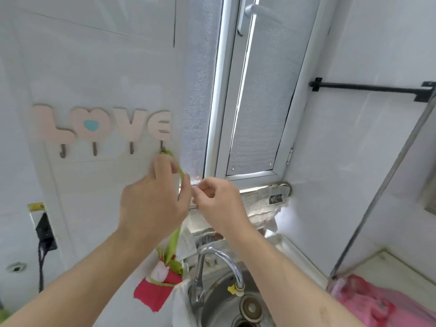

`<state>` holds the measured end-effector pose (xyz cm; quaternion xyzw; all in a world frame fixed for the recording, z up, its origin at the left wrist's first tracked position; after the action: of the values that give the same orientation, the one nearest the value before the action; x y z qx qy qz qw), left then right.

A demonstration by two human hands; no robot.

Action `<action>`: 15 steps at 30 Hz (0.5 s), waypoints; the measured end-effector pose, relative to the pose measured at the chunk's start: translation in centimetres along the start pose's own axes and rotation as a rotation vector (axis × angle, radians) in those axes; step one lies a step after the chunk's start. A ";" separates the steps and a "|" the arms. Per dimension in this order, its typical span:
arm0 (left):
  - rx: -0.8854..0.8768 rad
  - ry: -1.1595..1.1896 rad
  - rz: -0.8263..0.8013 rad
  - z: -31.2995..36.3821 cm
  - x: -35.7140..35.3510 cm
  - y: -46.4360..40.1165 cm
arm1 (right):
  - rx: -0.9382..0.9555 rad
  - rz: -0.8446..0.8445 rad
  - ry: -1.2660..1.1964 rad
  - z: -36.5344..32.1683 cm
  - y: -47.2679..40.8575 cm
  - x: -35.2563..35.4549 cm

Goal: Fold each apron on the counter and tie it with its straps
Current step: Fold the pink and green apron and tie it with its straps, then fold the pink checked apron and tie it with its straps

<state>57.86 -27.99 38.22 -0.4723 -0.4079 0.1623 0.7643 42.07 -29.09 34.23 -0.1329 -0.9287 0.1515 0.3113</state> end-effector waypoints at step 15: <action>-0.487 0.640 -0.804 35.0 -21.8 12.7 | -0.736 0.299 -0.021 31.6 28.3 24.7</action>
<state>19.01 -14.75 24.88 -0.4683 -0.3292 -0.3914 0.7205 7.82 -0.90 13.23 -0.3680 -0.8943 -0.1465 0.2081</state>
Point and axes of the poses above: each hand's wrist, its own y-axis away from the middle knuckle, its own x-axis out of the back of the hand, z = x × y, the point moved 6 cm from there along -y, towards the middle knuckle, and after that the axes turned 4 degrees about -z, right-handed, at the moved point
